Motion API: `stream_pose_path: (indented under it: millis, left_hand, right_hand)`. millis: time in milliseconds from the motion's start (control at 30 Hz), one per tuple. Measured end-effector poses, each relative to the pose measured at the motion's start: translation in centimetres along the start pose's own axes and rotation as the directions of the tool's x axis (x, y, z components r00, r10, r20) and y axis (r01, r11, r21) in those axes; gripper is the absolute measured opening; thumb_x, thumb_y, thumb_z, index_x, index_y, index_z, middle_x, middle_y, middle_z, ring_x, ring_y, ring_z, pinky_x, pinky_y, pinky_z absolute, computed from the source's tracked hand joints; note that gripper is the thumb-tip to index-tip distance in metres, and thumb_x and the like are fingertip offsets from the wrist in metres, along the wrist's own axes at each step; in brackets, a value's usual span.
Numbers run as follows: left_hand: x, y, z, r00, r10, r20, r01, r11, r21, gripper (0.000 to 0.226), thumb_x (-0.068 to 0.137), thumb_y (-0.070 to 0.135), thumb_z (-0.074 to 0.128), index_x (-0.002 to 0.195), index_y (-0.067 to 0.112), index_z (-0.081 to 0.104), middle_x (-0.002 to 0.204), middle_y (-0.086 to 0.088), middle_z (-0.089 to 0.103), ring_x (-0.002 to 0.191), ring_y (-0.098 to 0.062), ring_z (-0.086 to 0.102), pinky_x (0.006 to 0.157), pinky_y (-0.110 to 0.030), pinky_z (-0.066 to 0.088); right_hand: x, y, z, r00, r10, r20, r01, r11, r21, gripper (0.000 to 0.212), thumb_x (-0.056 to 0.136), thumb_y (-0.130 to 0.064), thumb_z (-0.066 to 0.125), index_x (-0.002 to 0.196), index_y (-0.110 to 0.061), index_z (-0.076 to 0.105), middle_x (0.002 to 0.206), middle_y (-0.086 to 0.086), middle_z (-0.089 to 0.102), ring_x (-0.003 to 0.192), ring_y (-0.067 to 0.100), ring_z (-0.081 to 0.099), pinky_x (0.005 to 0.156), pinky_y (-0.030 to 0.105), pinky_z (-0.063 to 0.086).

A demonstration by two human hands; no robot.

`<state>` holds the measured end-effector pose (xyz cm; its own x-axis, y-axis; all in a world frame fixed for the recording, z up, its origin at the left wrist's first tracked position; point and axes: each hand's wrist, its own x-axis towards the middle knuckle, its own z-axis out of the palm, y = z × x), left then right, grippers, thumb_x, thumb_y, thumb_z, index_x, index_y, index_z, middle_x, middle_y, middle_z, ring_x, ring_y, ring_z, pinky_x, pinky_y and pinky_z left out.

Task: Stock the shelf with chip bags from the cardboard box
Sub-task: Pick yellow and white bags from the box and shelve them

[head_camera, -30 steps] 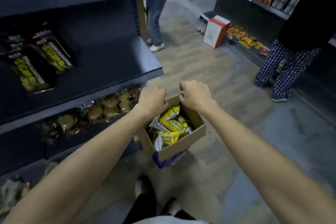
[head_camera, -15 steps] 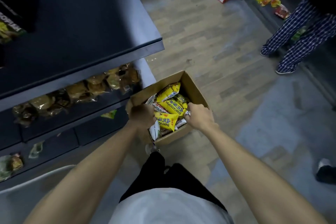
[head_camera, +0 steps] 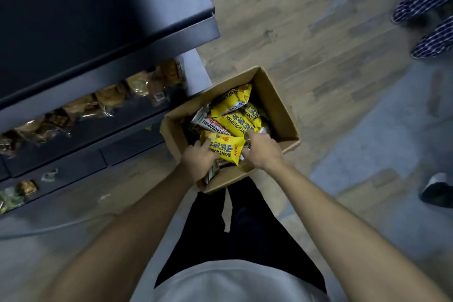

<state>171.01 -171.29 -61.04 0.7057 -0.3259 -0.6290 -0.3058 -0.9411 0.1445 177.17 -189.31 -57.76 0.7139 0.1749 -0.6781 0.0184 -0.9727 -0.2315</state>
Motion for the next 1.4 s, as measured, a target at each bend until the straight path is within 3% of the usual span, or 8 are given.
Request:
stream_pose_path:
  millis: [233, 467, 567, 700, 833, 1033, 1167, 1400]
  left_hand:
    - [3.1, -0.3, 0.9, 0.962, 0.08, 0.263, -0.031, 0.982, -0.186, 0.023, 0.092, 0.018, 0.058, 0.114, 0.02, 0.067, 0.14, -0.007, 0.038, 0.121, -0.033, 0.047, 0.098, -0.035, 0.042]
    - [3.3, -1.0, -0.9, 0.967, -0.037, 0.252, 0.099, 0.966, -0.238, 0.021, 0.076, 0.006, 0.071, 0.094, 0.015, 0.061, 0.114, -0.006, 0.057, 0.103, -0.027, 0.06, 0.079, -0.033, 0.045]
    - [3.4, -1.2, -0.8, 0.973, -0.096, 0.212, 0.146, 0.962, -0.231, 0.028, 0.086, 0.013, 0.062, 0.113, 0.017, 0.054, 0.118, -0.008, 0.056, 0.105, -0.03, 0.06, 0.08, -0.035, 0.047]
    - [4.1, -0.5, 0.3, 0.959, -0.166, 0.231, 0.227, 0.936, -0.27, 0.046, 0.089, 0.027, 0.058, 0.132, 0.025, 0.039, 0.123, -0.007, 0.054, 0.108, -0.032, 0.059, 0.08, -0.036, 0.047]
    - [5.1, 0.9, 1.6, 0.931, -0.239, 0.274, 0.313, 0.912, -0.267, 0.047, 0.094, 0.037, 0.052, 0.137, 0.027, 0.038, 0.125, -0.01, 0.054, 0.108, -0.034, 0.059, 0.081, -0.035, 0.047]
    - [5.1, 1.4, 1.3, 0.915, -0.331, 0.23, 0.395, 0.849, -0.35, 0.021, 0.094, 0.022, 0.049, 0.113, 0.02, 0.058, 0.119, -0.009, 0.06, 0.109, -0.034, 0.06, 0.086, -0.035, 0.048]
    - [4.0, 1.4, -0.5, 0.917, -0.339, 0.211, 0.397, 0.828, -0.395, 0.023, 0.091, 0.019, 0.051, 0.112, 0.019, 0.059, 0.113, -0.01, 0.058, 0.103, -0.034, 0.061, 0.084, -0.036, 0.049]
    - [0.3, 1.1, -2.7, 0.919, -0.392, -0.05, 0.314, 0.8, -0.512, 0.012, 0.086, 0.014, 0.05, 0.092, 0.022, 0.057, 0.095, -0.004, 0.054, 0.084, -0.029, 0.061, 0.072, -0.038, 0.051]
  right_hand:
    - [3.0, 1.0, -0.4, 0.996, -0.038, 0.081, 0.043, 0.998, -0.055, 0.035, 0.089, -0.022, 0.055, 0.123, -0.014, 0.051, 0.114, 0.015, 0.063, 0.106, 0.038, 0.059, 0.087, 0.039, 0.045]
    - [5.5, 1.5, -1.0, 0.991, -0.003, 0.131, 0.005, 1.0, -0.015, 0.035, 0.088, -0.022, 0.055, 0.122, -0.015, 0.055, 0.118, 0.015, 0.062, 0.105, 0.038, 0.06, 0.081, 0.038, 0.05]
    - [6.7, 1.7, -0.3, 0.984, -0.004, 0.177, 0.012, 0.999, -0.041, 0.033, 0.088, -0.017, 0.055, 0.121, -0.014, 0.054, 0.12, 0.017, 0.061, 0.107, 0.038, 0.059, 0.081, 0.038, 0.049]
    - [7.7, 1.0, 2.4, 0.941, -0.221, 0.255, 0.255, 0.961, -0.108, 0.044, 0.092, -0.011, 0.054, 0.133, -0.024, 0.049, 0.125, 0.012, 0.055, 0.114, 0.035, 0.055, 0.087, 0.041, 0.049]
    - [8.3, 0.0, 5.8, 0.942, -0.21, 0.263, 0.277, 0.927, -0.252, 0.06, 0.086, -0.03, 0.069, 0.137, -0.021, 0.039, 0.135, 0.01, 0.043, 0.124, 0.032, 0.04, 0.094, 0.041, 0.043]
    - [8.8, -1.6, 6.7, 0.952, -0.236, 0.193, 0.302, 0.82, -0.486, 0.042, 0.095, -0.012, 0.053, 0.134, -0.003, 0.042, 0.13, 0.014, 0.05, 0.112, 0.027, 0.058, 0.077, 0.033, 0.046]
    - [8.4, -2.6, 3.6, 0.936, -0.275, 0.221, 0.351, 0.788, -0.506, 0.035, 0.095, -0.008, 0.054, 0.129, -0.013, 0.055, 0.127, 0.009, 0.055, 0.111, 0.024, 0.062, 0.079, 0.031, 0.05]
    - [8.5, -0.5, -4.4, 0.919, -0.383, 0.091, 0.361, 0.729, -0.582, 0.031, 0.096, -0.011, 0.048, 0.123, -0.017, 0.063, 0.133, 0.005, 0.05, 0.116, 0.027, 0.055, 0.075, 0.034, 0.045]
